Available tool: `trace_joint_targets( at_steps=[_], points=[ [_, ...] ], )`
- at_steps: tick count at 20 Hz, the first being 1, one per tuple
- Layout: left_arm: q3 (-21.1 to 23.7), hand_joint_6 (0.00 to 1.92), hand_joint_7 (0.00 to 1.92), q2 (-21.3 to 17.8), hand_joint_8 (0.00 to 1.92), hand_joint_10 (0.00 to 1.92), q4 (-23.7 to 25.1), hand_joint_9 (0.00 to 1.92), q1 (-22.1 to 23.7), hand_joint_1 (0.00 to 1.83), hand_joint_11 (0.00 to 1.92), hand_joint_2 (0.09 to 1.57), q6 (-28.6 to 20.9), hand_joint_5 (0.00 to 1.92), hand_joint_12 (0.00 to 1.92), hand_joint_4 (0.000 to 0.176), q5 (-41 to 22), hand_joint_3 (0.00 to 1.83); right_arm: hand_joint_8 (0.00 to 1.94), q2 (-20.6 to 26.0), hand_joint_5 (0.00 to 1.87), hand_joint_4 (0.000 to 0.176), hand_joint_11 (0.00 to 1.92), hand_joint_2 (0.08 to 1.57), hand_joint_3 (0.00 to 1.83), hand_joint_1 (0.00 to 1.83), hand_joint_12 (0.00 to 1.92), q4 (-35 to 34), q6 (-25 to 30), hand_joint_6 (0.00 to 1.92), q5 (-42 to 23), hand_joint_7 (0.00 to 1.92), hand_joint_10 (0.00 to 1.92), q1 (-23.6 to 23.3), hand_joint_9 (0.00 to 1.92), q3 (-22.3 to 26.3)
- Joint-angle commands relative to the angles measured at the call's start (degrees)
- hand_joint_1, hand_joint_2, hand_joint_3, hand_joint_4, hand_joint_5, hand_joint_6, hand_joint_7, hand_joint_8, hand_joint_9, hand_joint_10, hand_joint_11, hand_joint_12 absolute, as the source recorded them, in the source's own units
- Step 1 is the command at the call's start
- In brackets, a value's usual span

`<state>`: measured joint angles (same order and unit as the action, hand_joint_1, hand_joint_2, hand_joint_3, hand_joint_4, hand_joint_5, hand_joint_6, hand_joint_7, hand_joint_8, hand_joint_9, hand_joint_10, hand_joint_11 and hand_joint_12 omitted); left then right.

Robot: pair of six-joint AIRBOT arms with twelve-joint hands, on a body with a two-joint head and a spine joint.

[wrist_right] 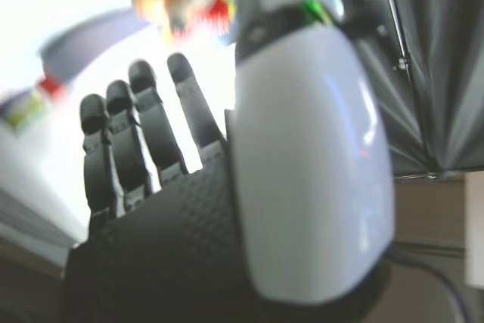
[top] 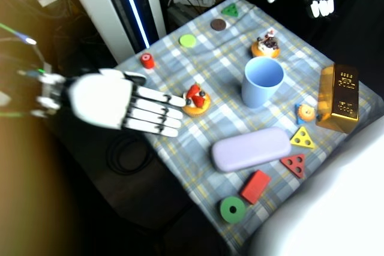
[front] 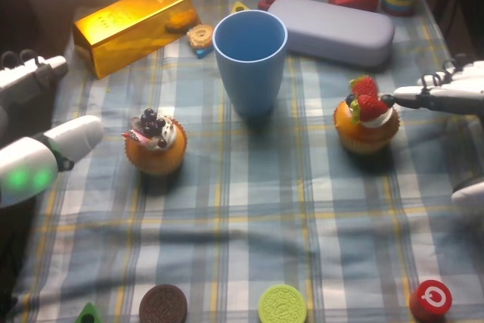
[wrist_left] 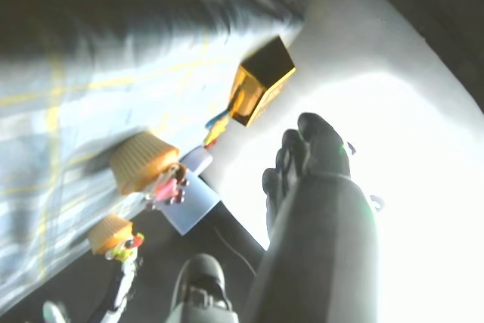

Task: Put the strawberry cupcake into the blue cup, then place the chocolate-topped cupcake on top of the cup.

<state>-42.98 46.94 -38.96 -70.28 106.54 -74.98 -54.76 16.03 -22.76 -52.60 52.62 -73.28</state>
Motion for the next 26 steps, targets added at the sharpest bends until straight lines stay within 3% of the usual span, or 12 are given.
trace_joint_targets(
  at_steps=[1,2,5,6,11,12,15,16,17,20,22,26],
  points=[
    [-0.4,0.0,0.3,-0.1,0.0,0.0,1.9,0.26,0.3,0.34,0.0,1.09,-0.2,0.4,0.63,0.011,-6.1,0.0,0.0,-0.4,0.24,0.044,0.01,0.95,0.0,0.73,0.41,-0.9,1.4,0.0,-4.1,0.36,0.0,-1.3,0.18,-0.8],
    [-0.4,0.0,0.28,0.0,0.0,0.0,1.9,0.24,0.3,0.33,0.0,1.09,-0.2,0.39,0.58,0.003,-6.1,0.0,0.0,-0.7,0.24,0.068,0.0,0.94,0.0,0.69,0.37,-0.1,1.4,0.0,-3.2,0.37,0.0,-2.2,0.19,-1.2],
    [-0.4,0.0,0.28,0.1,0.0,0.0,1.9,0.25,0.3,0.27,0.0,1.1,-0.2,0.39,0.61,0.01,-6.0,0.0,0.0,-0.8,0.26,0.046,0.0,0.91,0.0,0.75,0.23,0.6,1.4,0.0,-2.6,0.33,0.0,-3.5,0.13,-1.7],
    [-0.4,0.0,0.3,0.1,0.0,0.01,1.9,0.27,0.3,0.31,0.0,1.1,-0.2,0.4,0.65,0.0,-5.9,0.0,0.0,-0.8,0.26,0.039,0.0,0.93,0.0,0.75,0.33,0.8,1.4,0.0,-2.4,0.34,0.0,-3.9,0.18,-1.9],
    [-0.5,0.0,0.31,0.1,0.0,0.0,1.8,0.29,0.3,0.36,0.0,1.12,-0.2,0.4,0.67,0.033,-5.7,0.0,0.0,-1.3,0.22,0.085,0.0,1.0,0.0,0.78,0.55,4.2,1.4,0.0,0.5,0.3,0.0,-8.9,0.22,-3.2],
    [-0.5,0.0,0.31,0.2,0.0,0.0,1.8,0.28,0.3,0.35,0.0,1.12,-0.2,0.39,0.64,0.047,-5.7,0.0,0.01,-1.8,0.22,0.078,0.0,0.99,0.0,0.74,0.61,4.9,1.4,0.0,1.0,0.32,0.0,-10.1,0.24,-3.6],
    [-0.6,0.0,0.3,0.3,0.0,0.0,1.8,0.24,0.3,0.36,0.0,1.11,-0.2,0.4,0.53,0.05,-5.3,0.0,0.0,-3.0,0.21,0.052,0.0,0.95,0.0,0.68,0.61,7.7,1.4,0.0,2.6,0.33,0.0,-14.0,0.26,-4.5],
    [-0.6,0.0,0.31,0.3,0.0,0.0,1.8,0.24,0.3,0.37,0.0,1.12,-0.2,0.4,0.53,0.037,-5.3,0.0,0.01,-3.7,0.21,0.036,0.0,0.95,0.0,0.71,0.59,8.2,1.4,0.0,2.9,0.34,0.01,-14.6,0.28,-4.9],
    [-0.7,0.0,0.31,0.4,0.0,0.0,1.8,0.25,0.3,0.36,0.0,1.11,-0.2,0.4,0.55,0.052,-5.3,0.0,0.01,-4.5,0.21,0.027,0.0,0.95,0.0,0.72,0.59,8.2,1.4,0.0,2.9,0.33,0.01,-15.0,0.29,-5.5],
    [-0.9,0.0,0.32,0.7,0.0,0.0,1.8,0.24,0.3,0.36,0.0,1.12,-0.2,0.4,0.51,0.027,-5.1,0.0,0.0,-6.3,0.24,0.067,0.0,0.95,0.0,0.77,0.58,8.6,2.4,0.01,2.9,0.32,0.0,-15.3,0.27,-6.7],
    [-0.8,0.0,0.3,0.7,0.0,0.0,1.7,0.22,0.3,0.32,0.0,1.09,-0.2,0.39,0.4,0.061,-4.9,0.0,0.0,-7.6,0.24,0.068,0.08,0.93,0.0,0.69,0.51,10.7,5.1,0.0,3.0,0.34,0.0,-15.6,0.28,-7.9],
    [-0.9,0.0,0.3,0.7,0.0,0.0,1.7,0.21,0.3,0.31,0.0,1.1,-0.2,0.39,0.36,0.075,-4.9,0.0,0.01,-9.1,0.22,0.097,0.0,0.87,0.0,0.64,0.25,12.4,6.2,0.0,4.3,0.37,0.01,-15.6,0.25,-8.9]
  ],
)
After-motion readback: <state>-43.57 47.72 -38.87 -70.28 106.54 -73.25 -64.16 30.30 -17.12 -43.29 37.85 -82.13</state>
